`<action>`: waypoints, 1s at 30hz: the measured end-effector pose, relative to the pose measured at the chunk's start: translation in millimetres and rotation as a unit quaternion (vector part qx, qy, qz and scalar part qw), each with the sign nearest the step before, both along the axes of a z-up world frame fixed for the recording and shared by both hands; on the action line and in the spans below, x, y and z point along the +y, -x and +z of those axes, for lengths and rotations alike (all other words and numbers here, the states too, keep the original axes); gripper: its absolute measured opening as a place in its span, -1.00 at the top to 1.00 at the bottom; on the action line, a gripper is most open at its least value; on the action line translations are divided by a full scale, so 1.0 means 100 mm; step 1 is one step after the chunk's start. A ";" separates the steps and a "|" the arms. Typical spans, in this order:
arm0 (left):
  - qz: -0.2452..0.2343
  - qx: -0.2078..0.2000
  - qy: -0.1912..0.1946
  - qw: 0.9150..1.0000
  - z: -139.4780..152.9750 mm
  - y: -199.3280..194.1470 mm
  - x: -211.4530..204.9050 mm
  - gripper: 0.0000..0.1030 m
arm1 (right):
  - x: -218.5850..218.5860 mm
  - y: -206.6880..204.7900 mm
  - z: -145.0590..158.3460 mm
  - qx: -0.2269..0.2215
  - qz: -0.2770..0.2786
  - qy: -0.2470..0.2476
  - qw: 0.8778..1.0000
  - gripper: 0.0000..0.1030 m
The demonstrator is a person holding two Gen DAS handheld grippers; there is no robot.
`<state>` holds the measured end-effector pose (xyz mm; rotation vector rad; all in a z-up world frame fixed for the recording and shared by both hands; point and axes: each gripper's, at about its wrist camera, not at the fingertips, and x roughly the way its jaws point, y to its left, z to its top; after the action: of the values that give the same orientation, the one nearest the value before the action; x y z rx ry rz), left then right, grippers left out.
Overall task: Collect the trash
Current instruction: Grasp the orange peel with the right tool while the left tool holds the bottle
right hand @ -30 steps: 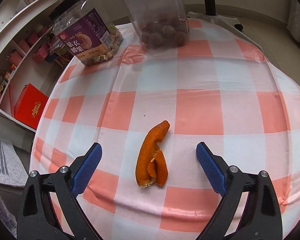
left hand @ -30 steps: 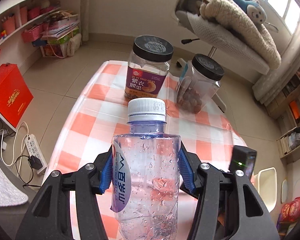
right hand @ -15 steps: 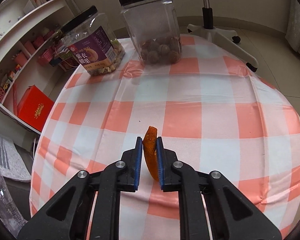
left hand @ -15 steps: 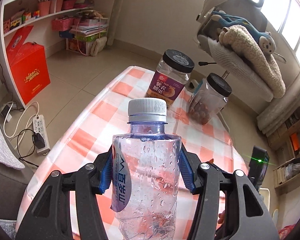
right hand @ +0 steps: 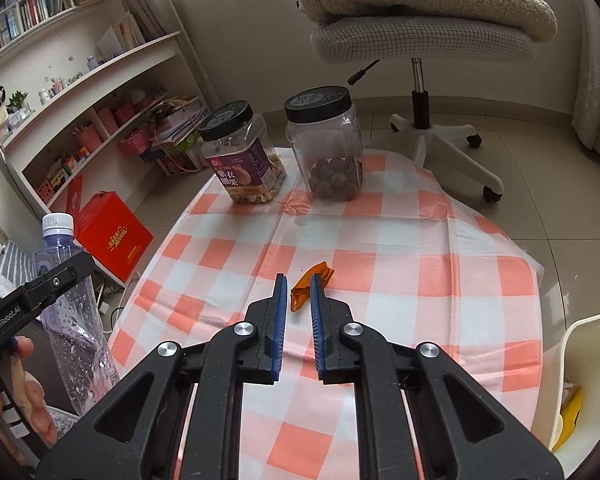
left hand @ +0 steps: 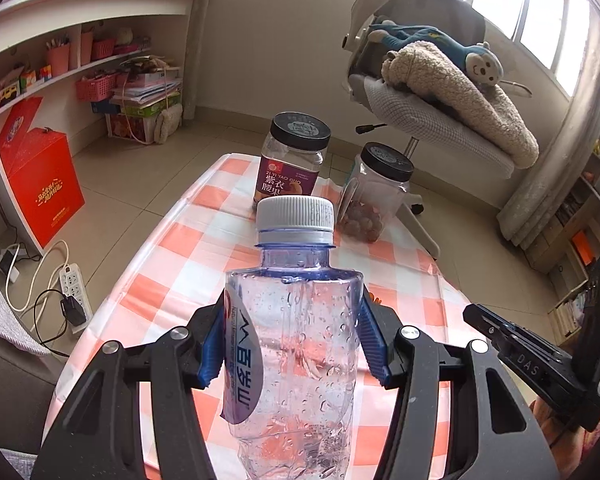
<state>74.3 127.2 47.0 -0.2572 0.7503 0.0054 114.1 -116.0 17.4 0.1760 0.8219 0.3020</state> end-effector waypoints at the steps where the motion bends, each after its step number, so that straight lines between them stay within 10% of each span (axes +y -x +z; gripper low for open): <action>1: 0.002 0.001 0.005 1.000 0.01 0.01 0.01 -0.08 | -0.01 0.00 -0.01 0.001 -0.004 0.003 1.000 0.73; 4: 0.004 -0.003 0.015 1.000 0.06 0.05 0.06 -0.08 | 0.04 -0.17 -0.25 0.042 -0.021 0.016 0.999 -0.23; 5: 0.007 -0.005 0.010 1.000 0.07 0.06 0.07 -0.08 | 0.06 -0.24 -0.37 0.052 -0.035 0.016 0.998 -0.24; 19: 0.035 0.022 0.026 0.999 -0.03 -0.10 0.44 -0.08 | 0.60 -1.02 -1.33 0.105 -0.117 0.075 0.985 -0.27; 23: 0.036 0.033 0.035 0.998 -0.08 -0.11 0.50 -0.08 | 0.69 -1.03 -1.37 0.093 -0.099 0.096 0.986 0.43; 30: 0.041 0.022 0.039 0.998 -0.01 -0.05 0.55 -0.08 | 0.54 -0.90 -1.16 0.078 -0.075 0.053 0.993 0.59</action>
<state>78.9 182.5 45.8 -0.3633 0.7834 0.0602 204.1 -62.2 -98.8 0.1624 0.9724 0.1045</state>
